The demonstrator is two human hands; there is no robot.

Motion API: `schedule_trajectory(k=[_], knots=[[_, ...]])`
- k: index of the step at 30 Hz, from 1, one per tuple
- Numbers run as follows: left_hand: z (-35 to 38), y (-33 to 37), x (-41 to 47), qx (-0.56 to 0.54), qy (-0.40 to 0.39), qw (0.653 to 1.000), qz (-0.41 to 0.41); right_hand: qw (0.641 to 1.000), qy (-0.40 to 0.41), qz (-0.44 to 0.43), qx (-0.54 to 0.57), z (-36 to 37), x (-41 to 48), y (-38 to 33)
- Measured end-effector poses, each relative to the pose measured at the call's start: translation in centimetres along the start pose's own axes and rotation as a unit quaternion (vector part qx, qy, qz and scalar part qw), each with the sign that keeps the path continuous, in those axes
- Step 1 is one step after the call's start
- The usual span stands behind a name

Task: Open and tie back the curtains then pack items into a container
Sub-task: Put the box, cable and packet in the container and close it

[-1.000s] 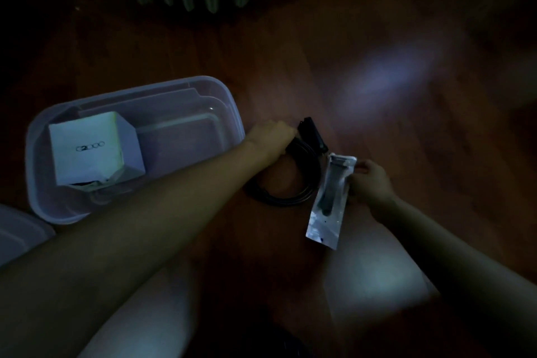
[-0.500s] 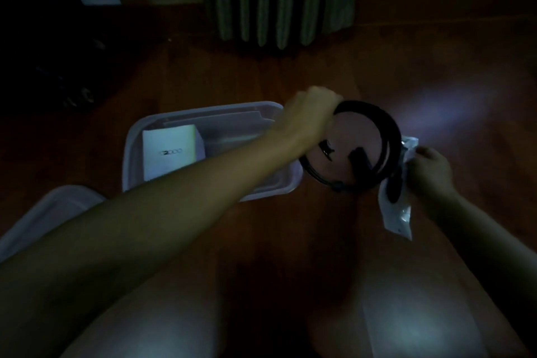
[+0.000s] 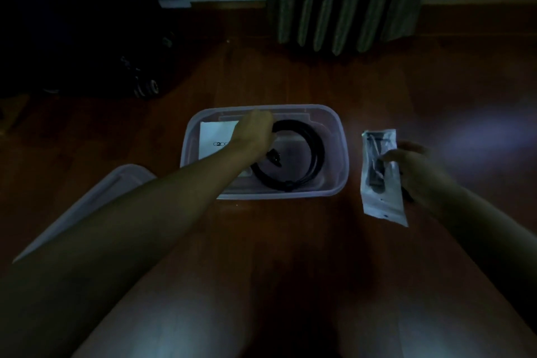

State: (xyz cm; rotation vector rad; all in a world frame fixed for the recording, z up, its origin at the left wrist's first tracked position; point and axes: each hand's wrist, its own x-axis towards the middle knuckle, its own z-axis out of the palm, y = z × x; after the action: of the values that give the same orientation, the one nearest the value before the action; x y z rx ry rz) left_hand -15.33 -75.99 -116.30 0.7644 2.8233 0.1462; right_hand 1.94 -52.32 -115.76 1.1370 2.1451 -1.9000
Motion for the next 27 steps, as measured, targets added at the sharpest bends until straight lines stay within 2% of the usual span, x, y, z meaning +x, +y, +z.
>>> schedule_trajectory(k=[2,8,12,15,18,22,24,27], knots=[[0.7,0.4,-0.1,0.034,-0.016,0.999,-0.003,1.000,-0.024,0.011,-0.001,-0.4,-0.8,0.1],[1.9,1.0,0.2,0.118,-0.048,0.992,-0.016,1.000,-0.006,-0.015,-0.006,-1.5,-2.9,-0.2],[2.3,1.2,0.3,0.138,-0.049,0.989,-0.020,0.999,-0.005,-0.032,0.004,-0.7,-3.3,-1.7],[2.5,0.9,0.4,0.154,-0.045,0.987,-0.013,0.997,0.003,-0.071,-0.030,0.9,-3.1,-3.1],[2.4,0.6,0.5,0.109,-0.037,0.993,-0.024,0.992,0.010,-0.108,-0.067,2.9,-2.2,-3.7],[2.1,0.0,-0.5,-0.007,0.038,0.999,0.017,0.969,0.066,-0.178,-0.161,5.6,-0.3,-4.1],[2.0,-0.8,-2.2,-0.002,0.075,0.995,0.073,0.946,0.096,-0.216,-0.222,6.7,0.3,-4.4],[2.4,-2.9,-5.2,0.023,0.056,0.993,0.105,0.910,0.123,-0.255,-0.302,8.2,1.0,-4.5]])
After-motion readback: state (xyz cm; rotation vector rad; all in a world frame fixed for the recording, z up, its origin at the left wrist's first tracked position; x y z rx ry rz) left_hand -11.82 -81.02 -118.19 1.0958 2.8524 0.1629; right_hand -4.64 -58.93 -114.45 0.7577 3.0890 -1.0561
